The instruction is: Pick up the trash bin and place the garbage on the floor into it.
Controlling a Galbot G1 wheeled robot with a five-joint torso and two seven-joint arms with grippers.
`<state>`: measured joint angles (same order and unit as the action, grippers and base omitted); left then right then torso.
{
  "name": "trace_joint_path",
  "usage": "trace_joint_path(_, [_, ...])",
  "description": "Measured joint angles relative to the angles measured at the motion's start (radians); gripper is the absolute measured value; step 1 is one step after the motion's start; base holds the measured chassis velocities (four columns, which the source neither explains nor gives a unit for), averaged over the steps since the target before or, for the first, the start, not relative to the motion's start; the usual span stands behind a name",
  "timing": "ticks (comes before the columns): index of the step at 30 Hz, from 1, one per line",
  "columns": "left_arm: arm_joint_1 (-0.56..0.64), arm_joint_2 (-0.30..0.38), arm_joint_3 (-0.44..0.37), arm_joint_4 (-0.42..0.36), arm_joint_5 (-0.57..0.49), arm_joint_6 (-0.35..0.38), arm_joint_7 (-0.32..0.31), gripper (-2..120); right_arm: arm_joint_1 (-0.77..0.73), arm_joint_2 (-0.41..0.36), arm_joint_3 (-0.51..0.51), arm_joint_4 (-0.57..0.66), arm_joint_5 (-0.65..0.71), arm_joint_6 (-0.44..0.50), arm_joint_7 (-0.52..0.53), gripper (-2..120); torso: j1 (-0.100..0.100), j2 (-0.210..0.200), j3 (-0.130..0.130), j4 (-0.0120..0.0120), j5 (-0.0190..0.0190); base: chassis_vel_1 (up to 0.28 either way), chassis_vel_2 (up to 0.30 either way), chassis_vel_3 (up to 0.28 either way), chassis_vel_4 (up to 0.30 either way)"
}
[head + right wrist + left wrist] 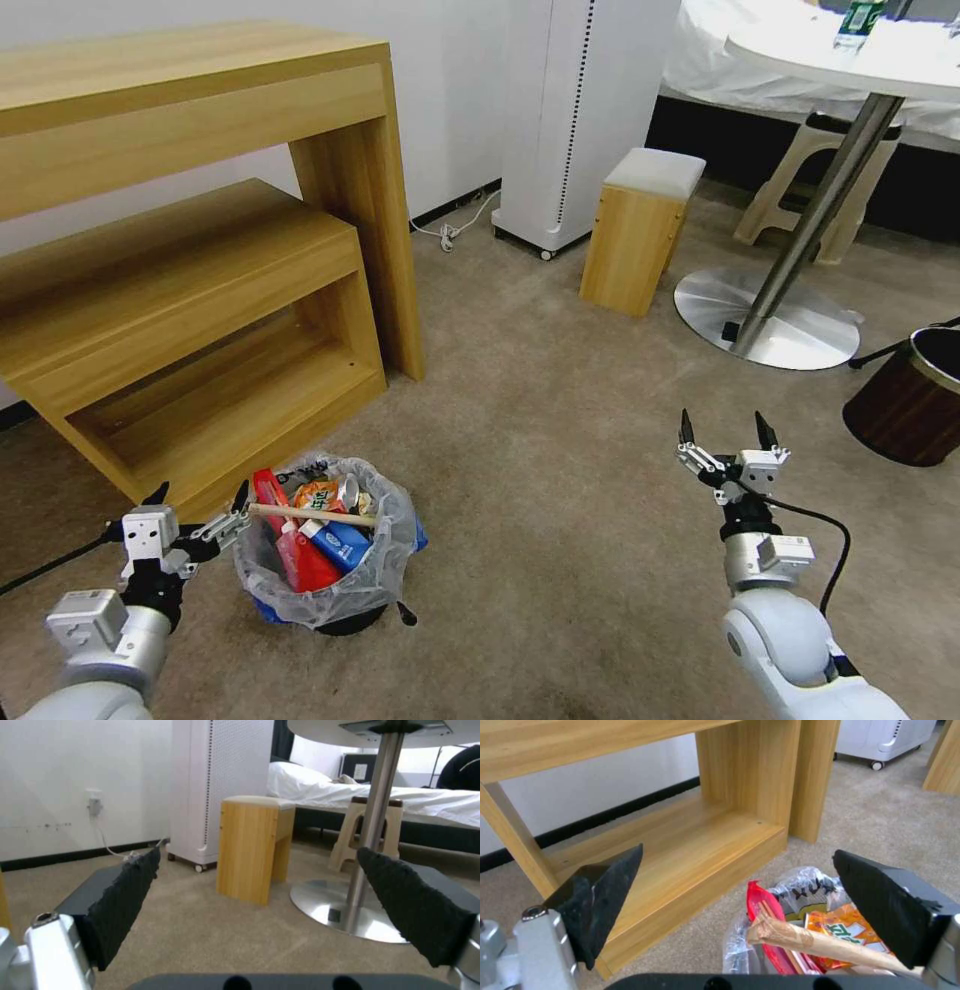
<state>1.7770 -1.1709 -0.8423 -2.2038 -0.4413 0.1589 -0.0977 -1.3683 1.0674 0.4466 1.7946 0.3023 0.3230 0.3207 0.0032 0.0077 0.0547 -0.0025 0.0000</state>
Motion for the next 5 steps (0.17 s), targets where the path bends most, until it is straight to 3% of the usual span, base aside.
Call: trace_joint_path(5, [0.0,0.0,0.0,0.0,0.0,0.0,0.0,100,0.0,0.0,0.0,0.0,0.0,0.0,0.0,100,0.0,0.0,0.0,0.0,0.0,0.0,0.0,0.0,0.0])
